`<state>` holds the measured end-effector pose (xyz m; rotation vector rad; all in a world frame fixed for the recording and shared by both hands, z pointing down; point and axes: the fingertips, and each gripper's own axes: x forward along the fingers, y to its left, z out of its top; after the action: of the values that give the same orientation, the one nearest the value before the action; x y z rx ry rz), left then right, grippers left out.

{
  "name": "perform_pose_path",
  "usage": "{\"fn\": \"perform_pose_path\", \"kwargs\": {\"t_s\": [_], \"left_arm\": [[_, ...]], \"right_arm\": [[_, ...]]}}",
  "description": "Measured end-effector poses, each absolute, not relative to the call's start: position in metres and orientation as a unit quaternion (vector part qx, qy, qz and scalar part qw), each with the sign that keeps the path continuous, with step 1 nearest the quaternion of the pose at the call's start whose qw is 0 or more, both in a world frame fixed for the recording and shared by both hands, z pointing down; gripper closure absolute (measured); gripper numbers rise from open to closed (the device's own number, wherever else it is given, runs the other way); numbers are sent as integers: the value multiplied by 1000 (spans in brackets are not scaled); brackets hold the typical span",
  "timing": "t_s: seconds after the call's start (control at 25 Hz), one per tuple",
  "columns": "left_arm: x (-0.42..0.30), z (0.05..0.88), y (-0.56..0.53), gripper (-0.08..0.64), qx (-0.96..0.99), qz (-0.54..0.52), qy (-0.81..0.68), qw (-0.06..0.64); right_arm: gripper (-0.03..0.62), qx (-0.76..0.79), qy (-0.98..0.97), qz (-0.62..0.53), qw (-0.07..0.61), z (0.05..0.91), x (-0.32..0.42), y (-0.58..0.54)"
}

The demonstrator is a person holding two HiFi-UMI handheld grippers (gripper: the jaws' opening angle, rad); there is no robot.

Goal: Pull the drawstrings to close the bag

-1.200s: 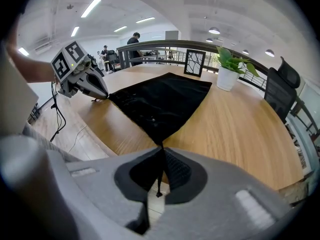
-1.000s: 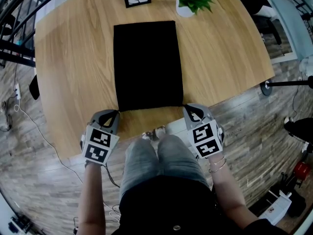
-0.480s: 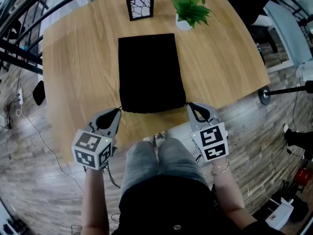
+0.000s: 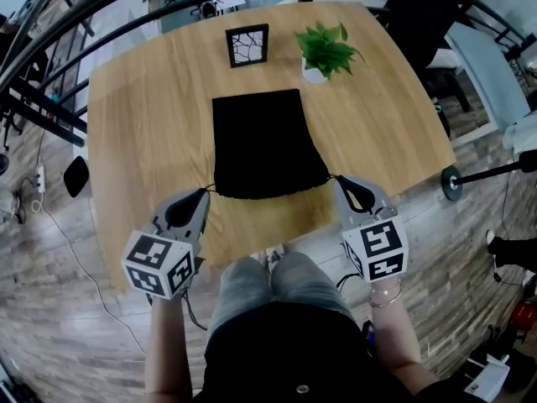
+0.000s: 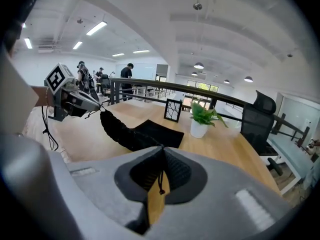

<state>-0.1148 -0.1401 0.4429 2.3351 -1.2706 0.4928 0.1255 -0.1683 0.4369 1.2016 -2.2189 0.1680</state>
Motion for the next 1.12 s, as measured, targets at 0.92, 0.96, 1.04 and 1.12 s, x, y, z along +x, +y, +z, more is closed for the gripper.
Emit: {"fn": "perform_pose_path", "kwargs": {"t_s": [0.92,0.96,1.04,1.12], "left_arm": [[-150,322,-171,541,816,22,-562,132],[-151,319,-172,541,815,20,-565,130],[-152,314,-173,541,812,16,-570,124],[-153,308,-173,541,809,13,-576,114]], "right_arm": [[589,482,-863,-6,149,312,123,-199],[589,484,-863,-6,145,309,123,-200],[589,489,-861,-10,140,303,125,-201],[589,495,-858,-15,134,296,128,-202]]}}
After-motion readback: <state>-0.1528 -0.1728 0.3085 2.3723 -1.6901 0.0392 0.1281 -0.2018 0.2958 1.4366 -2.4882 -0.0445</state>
